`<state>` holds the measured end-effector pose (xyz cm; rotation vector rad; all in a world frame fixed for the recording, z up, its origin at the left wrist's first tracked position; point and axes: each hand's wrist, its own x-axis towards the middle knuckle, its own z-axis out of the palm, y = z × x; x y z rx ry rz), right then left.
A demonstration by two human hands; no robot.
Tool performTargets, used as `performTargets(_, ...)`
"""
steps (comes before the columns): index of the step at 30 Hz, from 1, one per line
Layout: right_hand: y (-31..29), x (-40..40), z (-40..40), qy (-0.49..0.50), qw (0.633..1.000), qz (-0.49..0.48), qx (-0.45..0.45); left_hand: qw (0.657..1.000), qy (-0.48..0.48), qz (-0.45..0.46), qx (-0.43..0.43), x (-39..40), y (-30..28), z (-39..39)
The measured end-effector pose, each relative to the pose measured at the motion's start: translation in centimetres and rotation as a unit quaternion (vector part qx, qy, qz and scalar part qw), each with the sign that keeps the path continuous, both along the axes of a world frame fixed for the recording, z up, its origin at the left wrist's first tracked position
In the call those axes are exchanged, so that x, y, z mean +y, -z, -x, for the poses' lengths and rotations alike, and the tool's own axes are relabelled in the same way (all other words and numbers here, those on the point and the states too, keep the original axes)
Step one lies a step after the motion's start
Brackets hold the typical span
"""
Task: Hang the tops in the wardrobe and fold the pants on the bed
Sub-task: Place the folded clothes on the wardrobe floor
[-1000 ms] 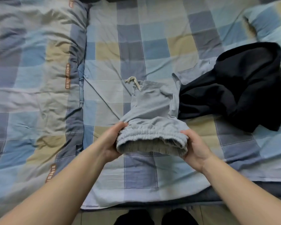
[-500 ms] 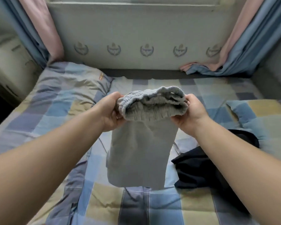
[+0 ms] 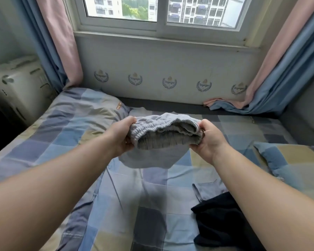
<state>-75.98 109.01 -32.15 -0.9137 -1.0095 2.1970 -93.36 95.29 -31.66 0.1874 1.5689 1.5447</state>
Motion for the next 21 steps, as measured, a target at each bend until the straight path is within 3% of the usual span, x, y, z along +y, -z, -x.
performTargets(4,3.5,-2.7,-2.5,-0.007,0.999,0.033,-0.018,0.999,-0.004,0.033,-0.02,-2.9,4.1,-0.9)
performTargets(9,13.6,-9.8,-7.5,0.005,0.983,0.144,-0.116,0.988,-0.008,0.141,-0.071,-9.4,14.5,-4.5)
performTargets(15,24.8,-20.1,-14.1,0.016,0.946,0.241,-0.216,0.95,0.009,0.285,-0.126,-19.1,25.8,-10.5)
performTargets(21,28.9,-28.1,-19.8,0.023,0.899,0.334,-0.281,0.903,-0.008,0.376,-0.209,-26.9,29.7,-16.1)
